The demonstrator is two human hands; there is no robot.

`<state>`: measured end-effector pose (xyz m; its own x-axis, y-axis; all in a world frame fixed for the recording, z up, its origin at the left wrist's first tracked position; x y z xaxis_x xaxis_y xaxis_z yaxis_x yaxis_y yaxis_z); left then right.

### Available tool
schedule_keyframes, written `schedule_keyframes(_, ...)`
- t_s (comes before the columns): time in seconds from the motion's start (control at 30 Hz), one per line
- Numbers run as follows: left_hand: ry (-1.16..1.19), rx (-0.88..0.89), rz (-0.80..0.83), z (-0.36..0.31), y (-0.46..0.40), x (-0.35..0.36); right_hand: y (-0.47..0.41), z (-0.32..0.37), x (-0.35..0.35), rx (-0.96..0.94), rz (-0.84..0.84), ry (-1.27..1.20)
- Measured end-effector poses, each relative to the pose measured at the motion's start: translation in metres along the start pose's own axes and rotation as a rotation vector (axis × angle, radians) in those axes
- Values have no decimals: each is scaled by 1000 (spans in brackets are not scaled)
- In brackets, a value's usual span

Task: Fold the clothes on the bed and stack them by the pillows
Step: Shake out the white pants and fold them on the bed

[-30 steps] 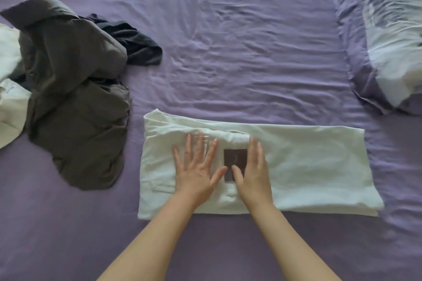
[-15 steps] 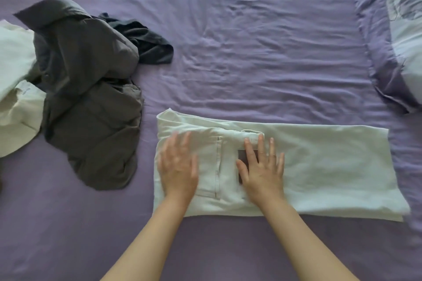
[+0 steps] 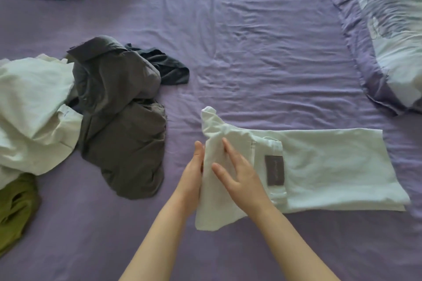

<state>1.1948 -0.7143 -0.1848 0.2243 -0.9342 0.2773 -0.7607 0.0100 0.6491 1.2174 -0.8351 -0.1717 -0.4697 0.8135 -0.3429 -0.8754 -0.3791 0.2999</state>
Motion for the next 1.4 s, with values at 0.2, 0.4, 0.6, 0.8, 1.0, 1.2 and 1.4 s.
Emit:
schedule_keyframes(0.2,-126,53,279,-28,21,87,37,30,-67,22,-267,78)
schedule_keyframes(0.4,-238,83,378,-29,16,189,66,-1,-192,73,-384,223)
schedule_keyframes(0.6,-1056,448,135,10,-31,240,65,-79,-289,183,-389,196)
schedule_keyframes(0.8,-1562,373,58,67,-78,277,51,-159,-321,272,-363,144)
schedule_keyframes(1.0,-1807,337,-22,103,-119,289,29,-212,-331,265,-381,224)
schedule_keyframes(1.2,-1919,344,-28,130,-142,287,25,-258,-319,390,-383,497)
schedule_keyframes(1.4,-1773,406,-150,123,-127,266,35,-260,-312,464,-395,531)
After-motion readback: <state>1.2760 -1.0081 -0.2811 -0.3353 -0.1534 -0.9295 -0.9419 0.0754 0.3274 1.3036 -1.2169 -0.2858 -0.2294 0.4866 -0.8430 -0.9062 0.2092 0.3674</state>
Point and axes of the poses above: each hand's wrist, its own y-axis away from the middle knuckle, its own x-axis out of the palm, z = x × y, the point moved 3 cm from there along -y, towards the middle knuckle, and after that the axes turned 3 degrees about -y, right-handed, at the moved point
